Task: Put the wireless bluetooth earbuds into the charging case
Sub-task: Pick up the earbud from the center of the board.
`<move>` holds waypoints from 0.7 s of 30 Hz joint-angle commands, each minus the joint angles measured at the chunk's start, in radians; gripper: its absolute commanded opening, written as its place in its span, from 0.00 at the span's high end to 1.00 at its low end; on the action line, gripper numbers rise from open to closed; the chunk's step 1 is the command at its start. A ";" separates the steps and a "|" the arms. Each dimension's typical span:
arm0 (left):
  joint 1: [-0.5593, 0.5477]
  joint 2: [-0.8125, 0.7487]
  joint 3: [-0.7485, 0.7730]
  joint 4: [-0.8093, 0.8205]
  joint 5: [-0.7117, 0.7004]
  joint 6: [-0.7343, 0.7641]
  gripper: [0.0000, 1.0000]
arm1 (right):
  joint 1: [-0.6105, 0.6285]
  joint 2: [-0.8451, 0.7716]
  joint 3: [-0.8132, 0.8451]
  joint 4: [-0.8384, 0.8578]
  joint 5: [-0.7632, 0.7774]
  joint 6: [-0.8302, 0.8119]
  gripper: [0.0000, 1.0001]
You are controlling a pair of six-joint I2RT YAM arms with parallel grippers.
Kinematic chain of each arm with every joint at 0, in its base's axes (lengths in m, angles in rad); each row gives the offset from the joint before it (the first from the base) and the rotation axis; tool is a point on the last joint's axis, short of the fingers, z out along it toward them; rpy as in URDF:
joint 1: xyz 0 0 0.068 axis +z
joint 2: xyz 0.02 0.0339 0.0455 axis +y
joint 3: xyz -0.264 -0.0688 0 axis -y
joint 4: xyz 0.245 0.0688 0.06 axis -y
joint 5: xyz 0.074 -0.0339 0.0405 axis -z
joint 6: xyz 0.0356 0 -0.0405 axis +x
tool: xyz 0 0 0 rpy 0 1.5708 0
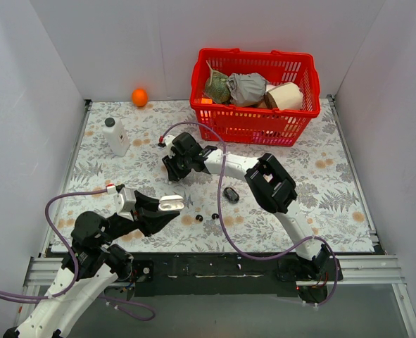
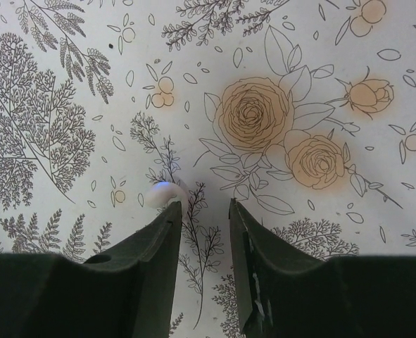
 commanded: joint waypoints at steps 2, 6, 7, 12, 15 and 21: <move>0.000 0.007 -0.006 0.009 0.005 -0.003 1.00 | 0.015 -0.012 -0.009 -0.006 -0.017 -0.016 0.57; 0.000 0.004 -0.007 0.009 0.006 -0.005 1.00 | 0.024 -0.012 -0.008 -0.006 -0.015 -0.019 0.57; -0.001 0.003 -0.007 0.011 0.006 -0.006 1.00 | 0.029 -0.012 -0.009 -0.007 -0.015 -0.019 0.57; -0.001 -0.002 -0.007 0.011 0.006 -0.008 1.00 | 0.038 -0.018 -0.025 -0.001 -0.008 -0.019 0.57; 0.000 -0.002 -0.009 0.009 0.009 -0.009 1.00 | 0.041 -0.018 -0.025 -0.001 -0.009 -0.019 0.57; -0.002 -0.011 -0.010 0.008 0.006 -0.011 1.00 | 0.051 -0.026 -0.044 0.002 -0.003 -0.017 0.57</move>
